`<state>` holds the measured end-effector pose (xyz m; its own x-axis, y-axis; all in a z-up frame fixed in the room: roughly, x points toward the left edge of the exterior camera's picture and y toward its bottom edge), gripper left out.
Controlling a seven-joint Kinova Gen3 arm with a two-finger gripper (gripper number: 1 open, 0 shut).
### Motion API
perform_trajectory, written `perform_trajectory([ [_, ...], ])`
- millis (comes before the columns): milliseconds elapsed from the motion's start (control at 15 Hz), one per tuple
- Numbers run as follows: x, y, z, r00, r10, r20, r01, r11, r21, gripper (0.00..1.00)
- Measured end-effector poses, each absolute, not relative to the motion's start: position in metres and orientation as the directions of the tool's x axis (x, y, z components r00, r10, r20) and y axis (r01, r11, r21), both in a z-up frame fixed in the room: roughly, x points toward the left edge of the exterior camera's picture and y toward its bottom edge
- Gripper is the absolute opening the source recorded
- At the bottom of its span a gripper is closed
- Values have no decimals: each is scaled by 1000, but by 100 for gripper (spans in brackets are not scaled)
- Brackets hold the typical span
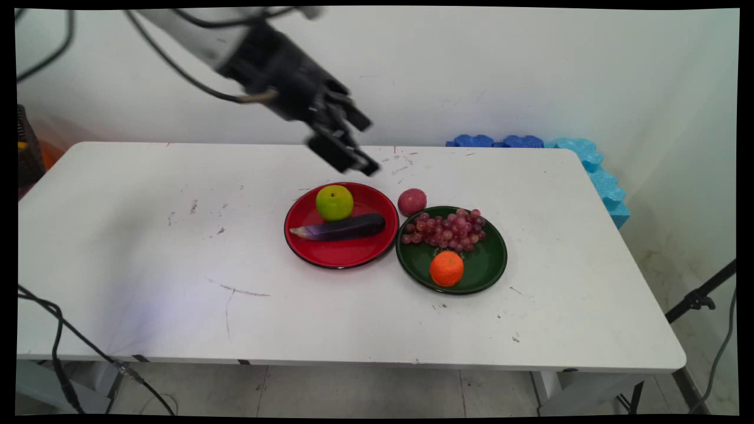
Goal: Pick up the mandarin from the green plate
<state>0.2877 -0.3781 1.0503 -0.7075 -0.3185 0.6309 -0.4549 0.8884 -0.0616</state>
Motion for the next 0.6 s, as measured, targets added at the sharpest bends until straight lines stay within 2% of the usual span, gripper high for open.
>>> perform_trajectory([
  [200, 251, -389, 1030, -715, -328, 617, -457, 887, -58, 100],
  [600, 184, -422, 963, -739, -364, 567, -478, 876, -61, 100],
])
